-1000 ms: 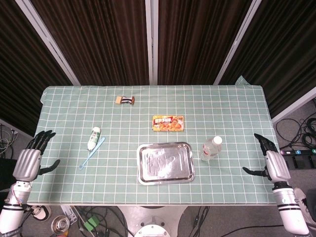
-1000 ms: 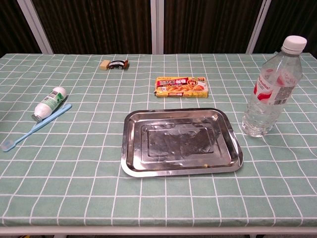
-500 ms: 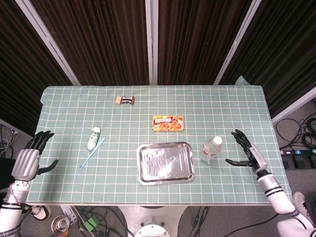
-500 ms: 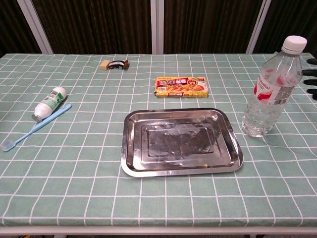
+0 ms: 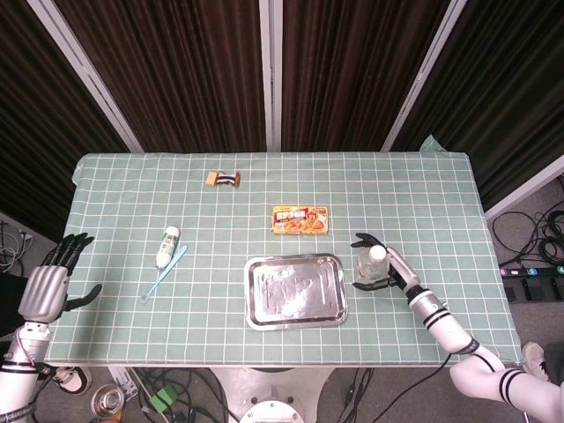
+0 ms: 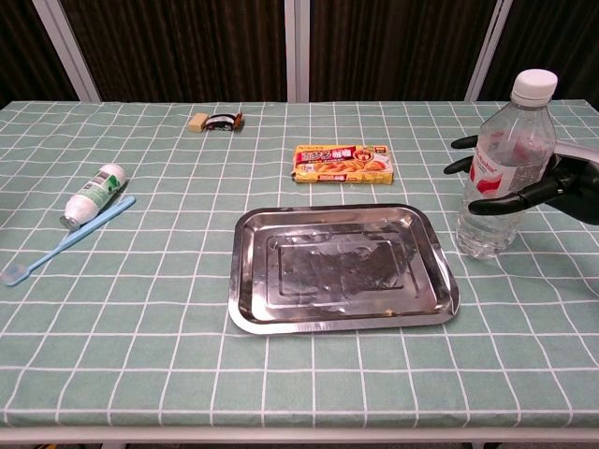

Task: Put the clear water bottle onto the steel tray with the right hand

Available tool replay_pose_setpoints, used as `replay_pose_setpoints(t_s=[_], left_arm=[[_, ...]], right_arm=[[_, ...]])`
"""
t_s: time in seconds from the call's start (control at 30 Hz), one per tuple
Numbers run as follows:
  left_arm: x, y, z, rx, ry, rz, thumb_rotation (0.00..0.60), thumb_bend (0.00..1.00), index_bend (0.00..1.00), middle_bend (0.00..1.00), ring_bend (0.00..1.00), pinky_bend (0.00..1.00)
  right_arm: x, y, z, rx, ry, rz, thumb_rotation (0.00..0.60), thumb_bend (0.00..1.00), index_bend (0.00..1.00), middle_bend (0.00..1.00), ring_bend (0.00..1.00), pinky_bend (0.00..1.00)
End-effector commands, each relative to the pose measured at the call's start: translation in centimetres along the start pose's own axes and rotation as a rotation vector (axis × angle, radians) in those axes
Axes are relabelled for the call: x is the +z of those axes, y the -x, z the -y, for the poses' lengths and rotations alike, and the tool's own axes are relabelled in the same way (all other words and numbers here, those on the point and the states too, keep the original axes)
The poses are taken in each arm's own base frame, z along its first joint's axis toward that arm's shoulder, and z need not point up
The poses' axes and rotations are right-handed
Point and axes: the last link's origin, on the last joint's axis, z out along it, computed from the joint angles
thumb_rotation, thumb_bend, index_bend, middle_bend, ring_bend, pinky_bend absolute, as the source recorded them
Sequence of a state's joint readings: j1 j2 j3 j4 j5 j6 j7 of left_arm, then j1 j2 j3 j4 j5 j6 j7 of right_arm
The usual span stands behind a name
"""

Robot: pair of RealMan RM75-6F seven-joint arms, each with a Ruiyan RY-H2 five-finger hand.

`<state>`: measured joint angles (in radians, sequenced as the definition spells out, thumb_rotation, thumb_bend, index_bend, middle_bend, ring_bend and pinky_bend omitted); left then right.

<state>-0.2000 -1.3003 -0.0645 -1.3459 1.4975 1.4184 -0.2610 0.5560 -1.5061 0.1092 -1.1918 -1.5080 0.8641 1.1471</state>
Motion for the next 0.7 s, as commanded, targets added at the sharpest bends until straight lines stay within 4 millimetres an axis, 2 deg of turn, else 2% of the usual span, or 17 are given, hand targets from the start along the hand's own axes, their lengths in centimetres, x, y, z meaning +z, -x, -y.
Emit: replay_pose_setpoints(t_s=[0.03, 0.13, 0.3, 0.4, 0.5, 0.57, 0.63, 0.7], left_arm=[[0.0, -0.1, 0.0, -0.001, 0.001, -0.001, 0.6, 0.27, 0.17, 0.18, 0.09, 0.19], [-0.1, 0.0, -0.1, -0.005, 0.002, -0.001, 0.6, 0.27, 0.17, 0.18, 0.09, 0.19], [-0.1, 0.0, -0.4, -0.007, 0.008, 0.0, 0.6, 0.27, 0.17, 0.18, 0.09, 0.19], [-0.1, 0.1, -0.5, -0.006, 0.011, 0.003, 0.6, 0.27, 0.17, 0.18, 0.09, 0.19], [0.0, 0.2, -0.7, -0.007, 0.016, 0.007, 0.6, 0.27, 0.17, 0.18, 0.09, 0.19], [0.1, 0.2, -0.8, -0.01, 0.018, 0.005, 0.6, 0.27, 0.17, 0.18, 0.09, 0.19], [0.1, 0.3, -0.9, -0.013, 0.017, 0.004, 0.6, 0.27, 0.17, 0.18, 0.09, 0.19], [0.1, 0.3, -0.8, -0.014, 0.013, 0.006, 0.6, 0.27, 0.17, 0.18, 0.09, 0.19]], right_arm=[[0.8, 0.5, 0.8, -0.012, -0.02, -0.052, 0.6, 0.06, 0.68, 0.56, 0.37, 0.38], [0.9, 0.5, 1.6, 0.003, -0.028, -0.067, 0.6, 0.1, 0.8, 0.64, 0.45, 0.47], [1.1, 0.4, 4.8, 0.012, -0.108, -0.075, 0.6, 0.13, 0.83, 0.66, 0.46, 0.48], [1.4, 0.3, 8.7, 0.032, -0.2, -0.068, 0.6, 0.13, 0.84, 0.66, 0.47, 0.49], [1.3, 0.1, 13.7, 0.032, -0.327, -0.069, 0.6, 0.13, 0.84, 0.66, 0.47, 0.49], [0.8, -0.1, 15.5, 0.034, -0.374, -0.078, 0.6, 0.13, 0.84, 0.66, 0.47, 0.49], [0.1, -0.5, 15.3, 0.022, -0.368, -0.1, 0.6, 0.13, 0.84, 0.66, 0.47, 0.49], [-0.2, -0.8, 12.8, 0.01, -0.286, -0.118, 0.6, 0.13, 0.84, 0.66, 0.47, 0.49]])
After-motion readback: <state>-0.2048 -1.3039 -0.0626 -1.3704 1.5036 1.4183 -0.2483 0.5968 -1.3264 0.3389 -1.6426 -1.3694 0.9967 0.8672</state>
